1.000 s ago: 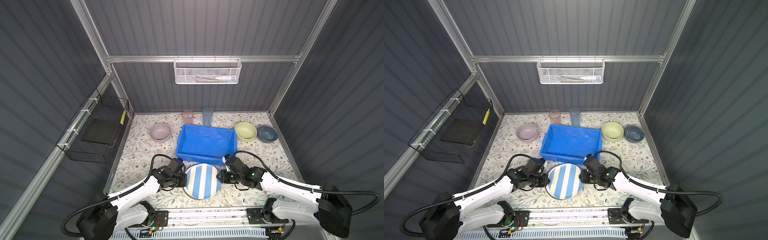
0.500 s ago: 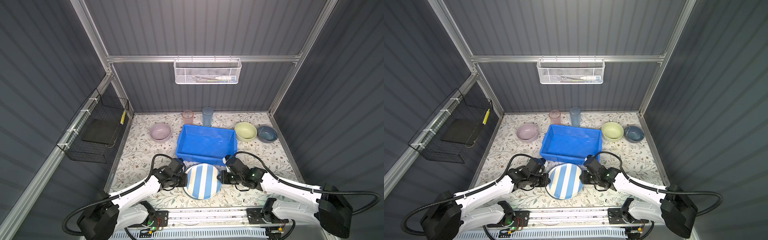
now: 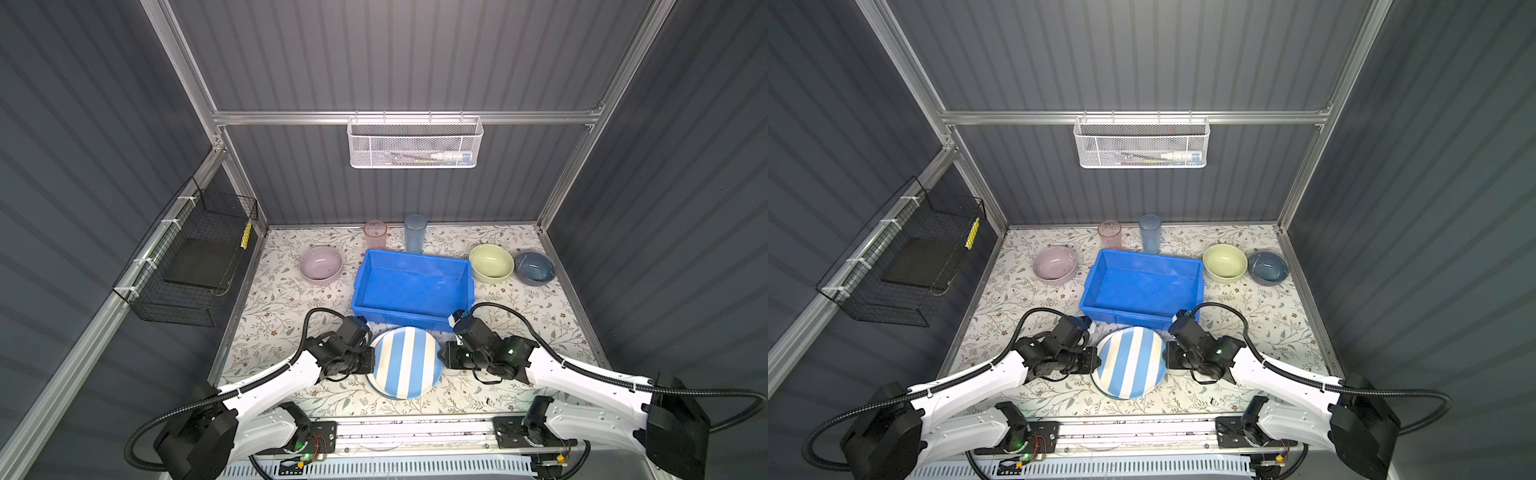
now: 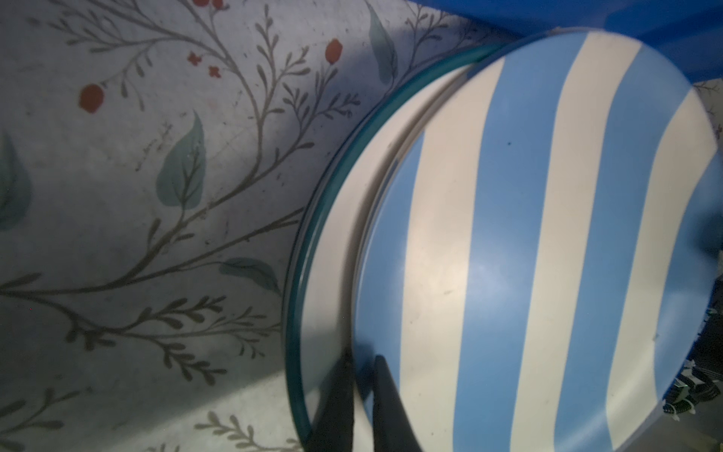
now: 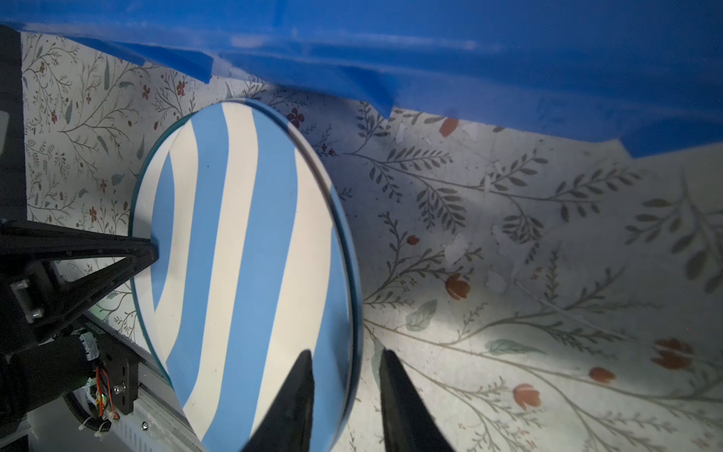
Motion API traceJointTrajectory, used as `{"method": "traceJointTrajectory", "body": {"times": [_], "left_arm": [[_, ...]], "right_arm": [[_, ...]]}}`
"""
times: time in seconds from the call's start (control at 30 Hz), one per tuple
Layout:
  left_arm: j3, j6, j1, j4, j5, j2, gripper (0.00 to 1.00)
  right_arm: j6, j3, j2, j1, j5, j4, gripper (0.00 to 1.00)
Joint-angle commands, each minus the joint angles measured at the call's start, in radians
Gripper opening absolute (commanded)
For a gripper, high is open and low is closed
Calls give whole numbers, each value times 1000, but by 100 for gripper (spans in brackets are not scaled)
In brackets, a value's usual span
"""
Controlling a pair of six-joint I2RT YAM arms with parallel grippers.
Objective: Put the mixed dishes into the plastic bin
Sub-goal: 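Pinch the top striped plate rim with right gripper while left holds stack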
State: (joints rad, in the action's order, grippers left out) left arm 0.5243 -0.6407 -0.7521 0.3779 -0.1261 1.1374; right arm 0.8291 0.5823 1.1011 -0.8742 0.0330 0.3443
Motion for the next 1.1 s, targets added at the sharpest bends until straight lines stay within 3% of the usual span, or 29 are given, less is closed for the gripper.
{"method": "traceJointTrajectory", "body": {"times": [0.0, 0.63, 1.07], "left_arm": [[-5, 12, -4, 73, 31, 16, 12], [2, 19, -4, 72, 34, 31, 12], [-15, 19, -3, 59, 31, 32, 11]], "right_arm": [[-10, 21, 3, -6, -3, -11, 31], [-3, 4, 45, -12, 40, -79, 25], [83, -150, -44, -8, 192, -389, 25]]}}
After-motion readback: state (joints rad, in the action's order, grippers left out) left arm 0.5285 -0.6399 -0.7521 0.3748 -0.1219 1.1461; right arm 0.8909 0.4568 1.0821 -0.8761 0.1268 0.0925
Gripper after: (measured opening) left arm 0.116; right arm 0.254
